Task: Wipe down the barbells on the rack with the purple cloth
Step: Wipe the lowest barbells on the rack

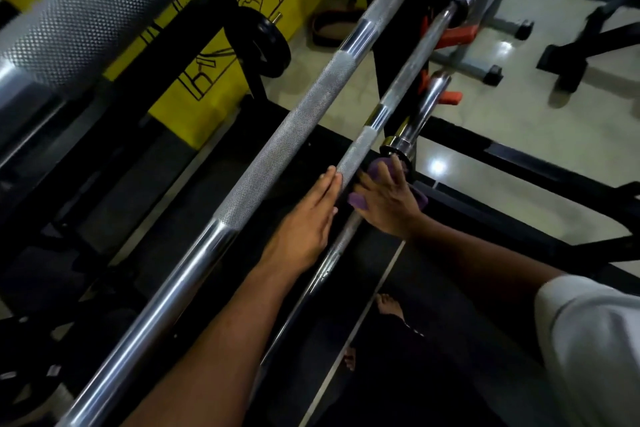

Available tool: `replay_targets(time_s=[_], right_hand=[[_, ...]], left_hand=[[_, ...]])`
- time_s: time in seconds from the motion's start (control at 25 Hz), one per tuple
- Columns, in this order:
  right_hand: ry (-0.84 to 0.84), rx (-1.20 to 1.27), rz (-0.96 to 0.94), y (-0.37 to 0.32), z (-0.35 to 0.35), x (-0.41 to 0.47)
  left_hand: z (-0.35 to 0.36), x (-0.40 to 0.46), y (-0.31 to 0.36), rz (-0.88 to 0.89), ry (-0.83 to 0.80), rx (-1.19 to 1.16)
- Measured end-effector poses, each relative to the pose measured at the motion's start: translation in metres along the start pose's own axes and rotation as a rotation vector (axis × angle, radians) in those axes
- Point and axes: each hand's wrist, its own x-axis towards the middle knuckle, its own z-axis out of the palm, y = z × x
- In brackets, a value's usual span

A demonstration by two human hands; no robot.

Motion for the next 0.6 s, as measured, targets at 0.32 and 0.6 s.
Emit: replay_targets(time_s=[0.32,0.6], right_hand=[[0.031,0.286,-0.119,-0.101,0.002,-0.051],[0.003,0.277,0.099,-0.045,-0.001,-0.025]], left_hand=[[0.001,0.003,-0.002,0.015,0.007,-0.014],[-0.001,-0.002,-0.002,-0.003,0.007,-0.071]])
